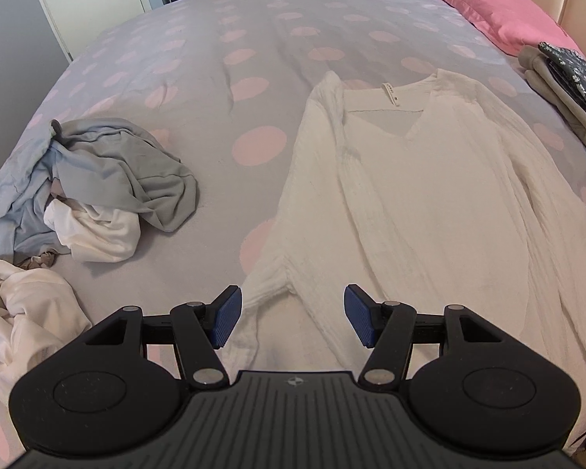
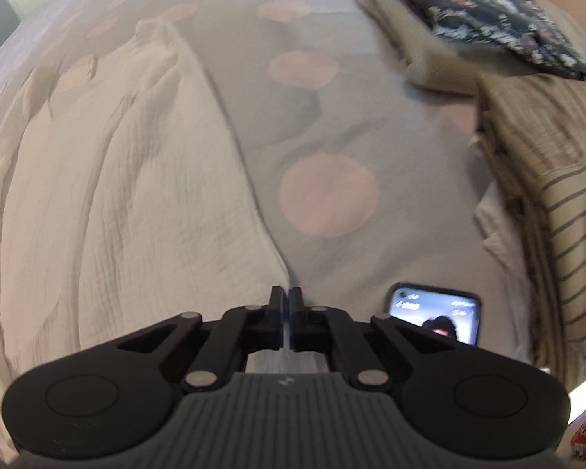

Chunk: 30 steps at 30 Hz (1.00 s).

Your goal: Fold clothes

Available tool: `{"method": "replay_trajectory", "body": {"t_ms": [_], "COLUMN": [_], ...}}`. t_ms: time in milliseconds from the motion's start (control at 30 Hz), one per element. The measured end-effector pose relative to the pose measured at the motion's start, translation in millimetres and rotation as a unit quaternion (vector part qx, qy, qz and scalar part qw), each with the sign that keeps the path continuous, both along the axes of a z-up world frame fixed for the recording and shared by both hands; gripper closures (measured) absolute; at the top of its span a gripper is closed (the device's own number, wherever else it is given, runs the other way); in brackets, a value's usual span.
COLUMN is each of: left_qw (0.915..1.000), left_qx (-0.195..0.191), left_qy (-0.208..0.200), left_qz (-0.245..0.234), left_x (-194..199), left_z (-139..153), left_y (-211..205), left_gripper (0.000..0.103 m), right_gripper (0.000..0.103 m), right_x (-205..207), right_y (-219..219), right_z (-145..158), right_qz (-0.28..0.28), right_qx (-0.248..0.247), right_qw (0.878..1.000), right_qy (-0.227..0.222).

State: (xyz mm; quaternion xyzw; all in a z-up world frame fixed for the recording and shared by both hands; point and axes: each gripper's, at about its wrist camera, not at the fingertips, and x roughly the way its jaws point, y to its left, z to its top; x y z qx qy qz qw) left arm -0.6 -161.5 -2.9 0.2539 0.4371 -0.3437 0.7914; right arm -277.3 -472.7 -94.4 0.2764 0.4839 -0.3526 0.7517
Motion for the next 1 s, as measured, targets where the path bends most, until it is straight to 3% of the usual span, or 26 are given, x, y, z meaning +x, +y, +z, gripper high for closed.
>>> {"method": "replay_trajectory", "body": {"t_ms": [233, 467, 667, 900, 1000], "left_qw": [0.9997, 0.9975, 0.9936, 0.9873, 0.9859], "left_qx": [0.008, -0.001, 0.006, 0.010, 0.001], "left_qy": [0.019, 0.061, 0.090, 0.139, 0.154], "left_qz": [-0.011, -0.034, -0.068, -0.077, -0.066], "left_x": [-7, -22, -43, -51, -50], "left_z": [-8, -15, -26, -42, -45], "left_y": [-2, -10, -20, -30, -33], "left_gripper": [0.047, 0.047, 0.047, 0.047, 0.047], "right_gripper": [0.101, 0.101, 0.101, 0.099, 0.094], "right_x": [-12, -6, 8, 25, 27], "right_y": [-35, -85, -120, -127, -115], "right_z": [35, 59, 62, 46, 47], "right_qz": [-0.079, -0.135, -0.163, -0.159, -0.149], "right_qx": [-0.064, -0.136, -0.199, -0.186, -0.169], "right_qw": [0.995, 0.981, 0.965, 0.967, 0.972], "right_qy": [0.004, 0.024, 0.047, 0.076, 0.060]}}
